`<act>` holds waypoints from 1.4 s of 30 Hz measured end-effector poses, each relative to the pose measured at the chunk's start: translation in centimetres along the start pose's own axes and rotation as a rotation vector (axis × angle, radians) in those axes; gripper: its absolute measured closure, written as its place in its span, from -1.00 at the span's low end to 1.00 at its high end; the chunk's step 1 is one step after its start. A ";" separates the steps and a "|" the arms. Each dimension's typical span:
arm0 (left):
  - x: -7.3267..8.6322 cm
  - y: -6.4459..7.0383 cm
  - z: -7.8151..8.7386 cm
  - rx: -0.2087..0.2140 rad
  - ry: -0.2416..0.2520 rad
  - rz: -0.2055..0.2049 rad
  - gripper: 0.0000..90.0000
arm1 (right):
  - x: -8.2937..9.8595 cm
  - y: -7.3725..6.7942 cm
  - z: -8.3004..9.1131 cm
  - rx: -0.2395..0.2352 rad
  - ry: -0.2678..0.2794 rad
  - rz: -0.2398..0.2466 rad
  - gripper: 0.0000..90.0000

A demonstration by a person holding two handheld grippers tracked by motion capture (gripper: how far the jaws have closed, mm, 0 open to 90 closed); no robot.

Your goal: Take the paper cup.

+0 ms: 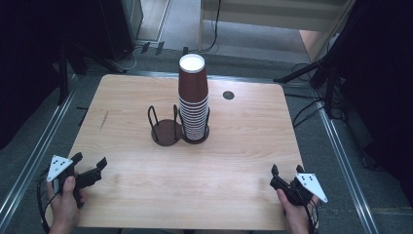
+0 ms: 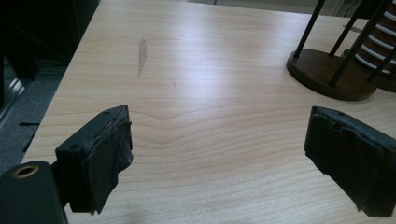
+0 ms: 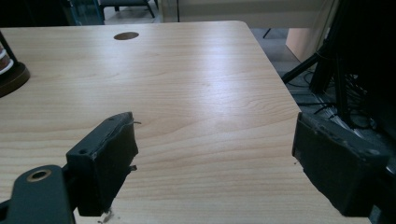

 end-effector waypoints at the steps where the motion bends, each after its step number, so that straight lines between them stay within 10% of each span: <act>1: 0.0 0.0 -0.1 -0.003 -0.003 -0.002 -0.82 | 0.0 -0.1 -0.1 0.011 0.000 0.002 -0.70; 26: 0.0 0.3 -0.4 -0.022 -0.021 -0.005 -0.81 | -6.9 -7.9 -0.9 -0.184 0.063 0.015 -0.99; 42: 0.0 0.3 -0.5 -0.016 -0.040 -0.012 -0.81 | -10.6 -13.0 -2.3 -0.264 0.108 0.062 -0.82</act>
Point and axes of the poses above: each handheld gripper's, and its own axes: z roughly backward along the jaws, x roughly out of its underside, y roughly to its right, the point moved 1 cm from there along -z, roughly forward along the jaws, and after that the axes turned 3 degrees about -x, right-handed, at the moved point
